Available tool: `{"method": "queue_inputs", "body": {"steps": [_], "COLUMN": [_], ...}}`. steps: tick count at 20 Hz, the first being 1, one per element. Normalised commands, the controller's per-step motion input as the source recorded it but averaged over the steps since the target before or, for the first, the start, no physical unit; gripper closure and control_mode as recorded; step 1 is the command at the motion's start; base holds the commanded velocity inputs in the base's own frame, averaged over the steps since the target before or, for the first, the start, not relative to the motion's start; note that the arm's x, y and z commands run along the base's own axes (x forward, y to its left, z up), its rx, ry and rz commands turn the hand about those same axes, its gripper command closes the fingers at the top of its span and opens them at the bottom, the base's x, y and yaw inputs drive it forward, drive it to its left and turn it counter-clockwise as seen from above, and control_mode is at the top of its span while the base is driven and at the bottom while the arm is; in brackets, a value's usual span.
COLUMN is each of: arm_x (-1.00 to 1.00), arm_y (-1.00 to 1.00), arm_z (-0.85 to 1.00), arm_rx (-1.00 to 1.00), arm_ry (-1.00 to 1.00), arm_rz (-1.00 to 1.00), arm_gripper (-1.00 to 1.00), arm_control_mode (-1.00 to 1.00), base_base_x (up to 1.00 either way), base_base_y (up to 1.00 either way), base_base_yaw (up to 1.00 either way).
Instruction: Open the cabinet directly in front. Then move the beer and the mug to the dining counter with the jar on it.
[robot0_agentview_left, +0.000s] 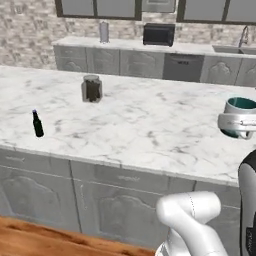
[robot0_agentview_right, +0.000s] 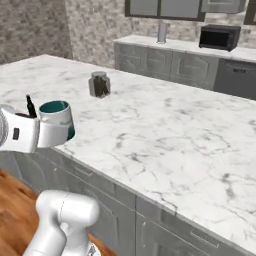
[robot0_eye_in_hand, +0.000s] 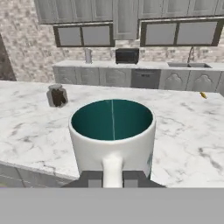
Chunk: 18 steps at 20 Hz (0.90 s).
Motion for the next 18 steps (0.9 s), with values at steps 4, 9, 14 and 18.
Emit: {"method": "queue_inputs", "body": {"steps": [4,9,14,18], "arm_x": [0.00,0.00,0.00,0.00], "arm_y": [0.00,0.00,0.00,0.00], "arm_z": [0.00,0.00,0.00,0.00], "arm_rx": [0.00,0.00,0.00,0.00], "arm_ry": [0.00,0.00,0.00,0.00], "arm_rz": [0.00,0.00,0.00,0.00], "arm_gripper": [1.00,1.00,1.00,1.00], "arm_control_mode": [1.00,1.00,1.00,1.00], "base_base_x": [0.17,0.14,0.20,0.51], "base_base_y": [1.00,1.00,0.97,0.27], "base_base_yaw": [-0.38,-0.39,-0.40,-0.12]}}
